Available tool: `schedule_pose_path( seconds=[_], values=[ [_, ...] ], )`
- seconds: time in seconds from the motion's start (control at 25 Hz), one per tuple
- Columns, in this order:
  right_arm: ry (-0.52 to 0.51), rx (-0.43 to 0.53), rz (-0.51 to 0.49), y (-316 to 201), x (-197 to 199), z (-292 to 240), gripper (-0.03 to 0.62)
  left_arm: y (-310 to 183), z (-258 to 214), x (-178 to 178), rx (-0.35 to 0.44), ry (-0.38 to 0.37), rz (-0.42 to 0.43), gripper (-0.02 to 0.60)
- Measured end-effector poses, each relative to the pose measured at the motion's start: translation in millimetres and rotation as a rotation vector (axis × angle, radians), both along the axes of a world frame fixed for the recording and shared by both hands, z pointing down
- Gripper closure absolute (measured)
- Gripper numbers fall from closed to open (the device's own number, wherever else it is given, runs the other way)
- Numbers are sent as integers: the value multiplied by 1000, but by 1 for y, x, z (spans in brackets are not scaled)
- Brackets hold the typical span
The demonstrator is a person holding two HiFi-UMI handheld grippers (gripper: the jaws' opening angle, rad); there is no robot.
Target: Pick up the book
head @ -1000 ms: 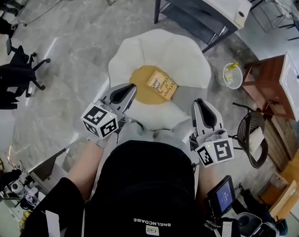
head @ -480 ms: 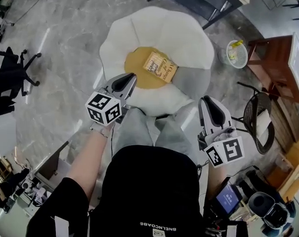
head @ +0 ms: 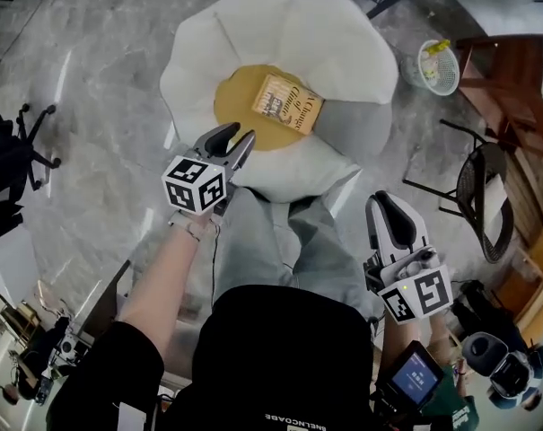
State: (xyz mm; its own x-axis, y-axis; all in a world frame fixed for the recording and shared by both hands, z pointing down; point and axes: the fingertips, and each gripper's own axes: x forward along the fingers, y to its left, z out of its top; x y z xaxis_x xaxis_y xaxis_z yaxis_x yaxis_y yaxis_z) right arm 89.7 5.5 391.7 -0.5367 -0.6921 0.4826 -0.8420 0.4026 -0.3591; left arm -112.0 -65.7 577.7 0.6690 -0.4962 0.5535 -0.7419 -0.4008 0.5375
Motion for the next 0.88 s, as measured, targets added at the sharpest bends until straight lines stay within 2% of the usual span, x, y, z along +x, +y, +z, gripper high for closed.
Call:
schedule_pose_path(
  seconds=[0.24,0.52,0.88],
  values=[
    [-25,-48,80,-6,8,54,533,-19,96,6,-78,-25,43,409],
    [-44,-120,155,-9,12,115,533,-40,205,13,-140,-81,135,385],
    [-43,-186,196,2,9,167,533,-51,324,17,-217,-151,169,364]
  ],
)
